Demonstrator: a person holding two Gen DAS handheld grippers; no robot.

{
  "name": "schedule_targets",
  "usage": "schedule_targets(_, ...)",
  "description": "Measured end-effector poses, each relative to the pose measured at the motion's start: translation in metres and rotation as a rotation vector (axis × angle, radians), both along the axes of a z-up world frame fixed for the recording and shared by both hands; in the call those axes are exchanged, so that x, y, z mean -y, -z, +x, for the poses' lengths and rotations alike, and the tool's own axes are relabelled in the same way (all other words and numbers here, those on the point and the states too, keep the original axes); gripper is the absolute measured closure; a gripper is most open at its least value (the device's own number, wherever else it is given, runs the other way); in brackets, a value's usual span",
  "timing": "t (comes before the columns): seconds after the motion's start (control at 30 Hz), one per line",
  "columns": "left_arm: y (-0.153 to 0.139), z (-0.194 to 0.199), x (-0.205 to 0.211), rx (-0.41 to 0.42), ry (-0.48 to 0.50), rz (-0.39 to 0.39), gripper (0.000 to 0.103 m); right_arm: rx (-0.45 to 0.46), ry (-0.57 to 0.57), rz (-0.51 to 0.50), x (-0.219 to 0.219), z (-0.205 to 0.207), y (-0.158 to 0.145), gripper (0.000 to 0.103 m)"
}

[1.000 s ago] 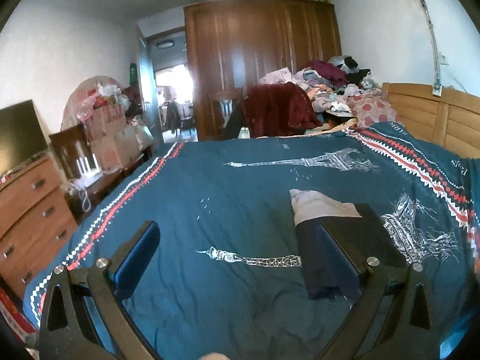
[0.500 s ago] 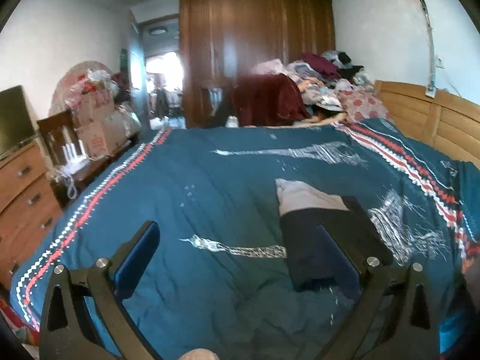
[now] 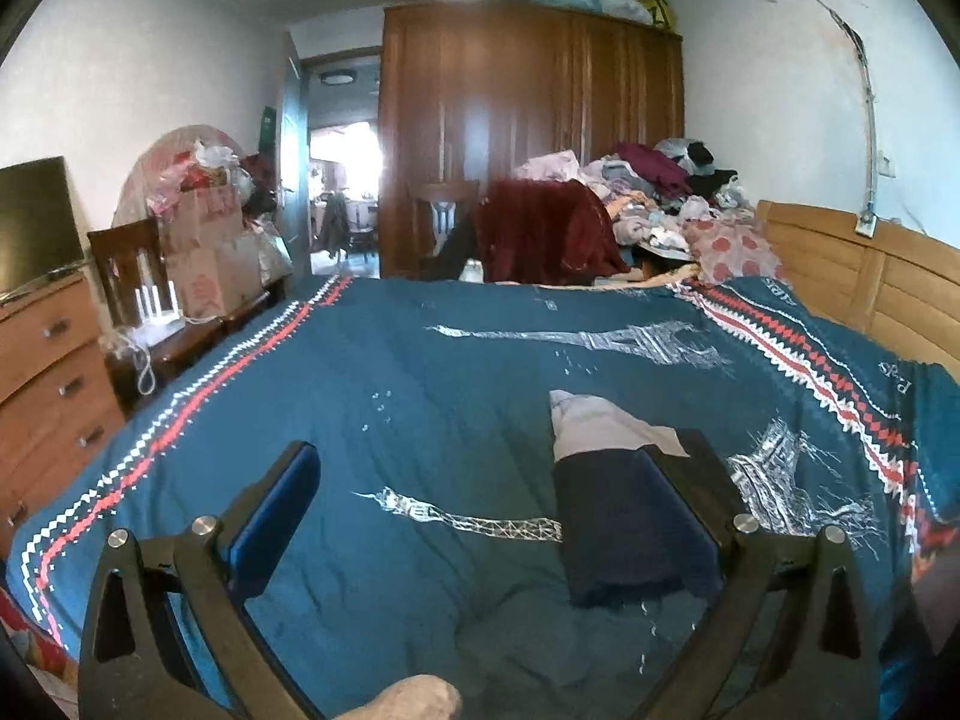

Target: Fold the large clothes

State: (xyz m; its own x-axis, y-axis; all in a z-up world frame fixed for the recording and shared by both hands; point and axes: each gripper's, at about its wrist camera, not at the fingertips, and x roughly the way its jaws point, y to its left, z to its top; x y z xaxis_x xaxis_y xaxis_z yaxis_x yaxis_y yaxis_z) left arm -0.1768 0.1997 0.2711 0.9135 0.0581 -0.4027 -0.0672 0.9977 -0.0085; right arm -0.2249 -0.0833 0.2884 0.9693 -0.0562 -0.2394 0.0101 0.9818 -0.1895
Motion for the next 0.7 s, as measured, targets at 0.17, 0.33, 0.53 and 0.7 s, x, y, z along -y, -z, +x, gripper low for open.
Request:
schedule_targets(0.17,0.001,0.001,-0.005,0.013,-0.065,0.025,0.0,-0.01,-0.007,0.005,-0.002,0.002,0.002,0.0)
schedule_targets(0.33,0.009,0.002,-0.009,-0.003,-0.08,0.018,0.0,-0.025,-0.017,0.005,-0.004,0.003,0.007,0.0)
schedule_targets(0.53,0.019,0.004,-0.01,-0.058,-0.042,-0.022,0.0,-0.063,-0.019,0.009,-0.006,0.005,0.017,0.0)
schedule_targets(0.7,0.027,0.009,-0.007,-0.107,-0.006,-0.029,0.0,-0.097,-0.019,0.019,-0.005,0.005,0.024,0.0)
